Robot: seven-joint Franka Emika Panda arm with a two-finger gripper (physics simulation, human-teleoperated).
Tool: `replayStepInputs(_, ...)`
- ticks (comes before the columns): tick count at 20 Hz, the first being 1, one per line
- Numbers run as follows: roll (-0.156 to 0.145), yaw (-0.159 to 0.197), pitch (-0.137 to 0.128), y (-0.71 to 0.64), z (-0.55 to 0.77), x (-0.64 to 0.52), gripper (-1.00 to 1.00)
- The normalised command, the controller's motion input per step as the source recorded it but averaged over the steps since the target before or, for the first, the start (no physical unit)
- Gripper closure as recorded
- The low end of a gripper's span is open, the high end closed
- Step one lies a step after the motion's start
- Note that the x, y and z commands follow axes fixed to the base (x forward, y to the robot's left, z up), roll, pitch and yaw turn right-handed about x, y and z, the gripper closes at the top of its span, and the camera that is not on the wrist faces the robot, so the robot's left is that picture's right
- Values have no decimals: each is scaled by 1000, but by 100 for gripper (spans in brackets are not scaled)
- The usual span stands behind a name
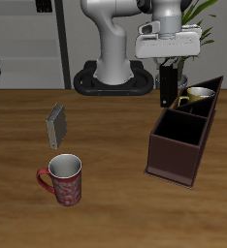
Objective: Place the white-yellow mug into the left desk caddy's left compartment and place the black book into the left desk caddy's front compartment
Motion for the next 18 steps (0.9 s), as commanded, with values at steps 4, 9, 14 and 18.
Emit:
replayStepInputs(4, 30, 12, -3, 114, -11, 177, 100)
replayStepInputs(9, 6, -15, 24, 72, -51, 207, 100)
replayStepInputs(14, 5, -5, 14, 71, -52, 101, 100)
replayStepInputs(18, 9, -19, 20, 66, -69, 11, 100)
